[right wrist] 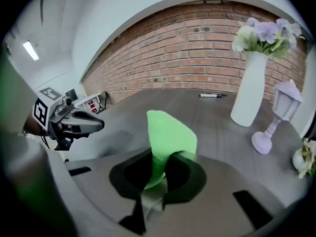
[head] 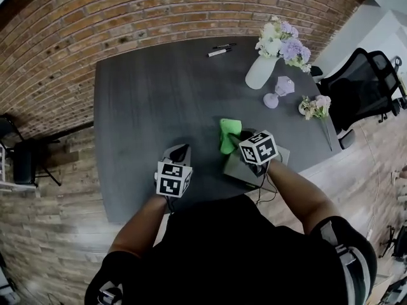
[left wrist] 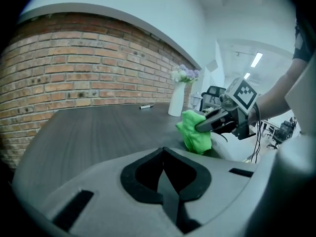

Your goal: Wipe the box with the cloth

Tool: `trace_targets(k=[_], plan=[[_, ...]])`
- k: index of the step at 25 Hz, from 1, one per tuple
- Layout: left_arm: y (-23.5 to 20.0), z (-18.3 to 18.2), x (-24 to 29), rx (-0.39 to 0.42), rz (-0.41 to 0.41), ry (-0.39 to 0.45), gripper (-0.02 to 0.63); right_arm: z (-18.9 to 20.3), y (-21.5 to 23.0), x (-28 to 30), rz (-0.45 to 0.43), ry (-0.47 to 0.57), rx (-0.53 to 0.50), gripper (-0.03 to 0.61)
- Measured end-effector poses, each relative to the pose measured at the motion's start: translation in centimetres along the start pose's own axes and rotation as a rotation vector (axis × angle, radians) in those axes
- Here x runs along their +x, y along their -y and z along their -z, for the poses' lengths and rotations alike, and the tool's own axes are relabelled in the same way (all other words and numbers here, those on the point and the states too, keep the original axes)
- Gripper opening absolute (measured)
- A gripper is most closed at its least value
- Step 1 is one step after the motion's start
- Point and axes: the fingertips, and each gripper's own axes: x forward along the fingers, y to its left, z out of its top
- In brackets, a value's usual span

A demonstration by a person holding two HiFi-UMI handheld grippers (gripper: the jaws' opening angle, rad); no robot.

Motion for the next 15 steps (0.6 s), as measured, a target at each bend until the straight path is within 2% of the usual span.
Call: trace_targets(k=[11, 15], plan=[[-0.2, 0.4, 0.8, -0.019, -0.032, -0.025, 0.008, -1.7, 5.7, 1.0, 0.059, 0.012, 0.038, 0.044], [-0.2, 0.1, 0.9, -0.002, -0.032, -0.033, 0.008, -1.5, 7.5, 0.6, 0.09, 0.015, 0.066, 0.044]])
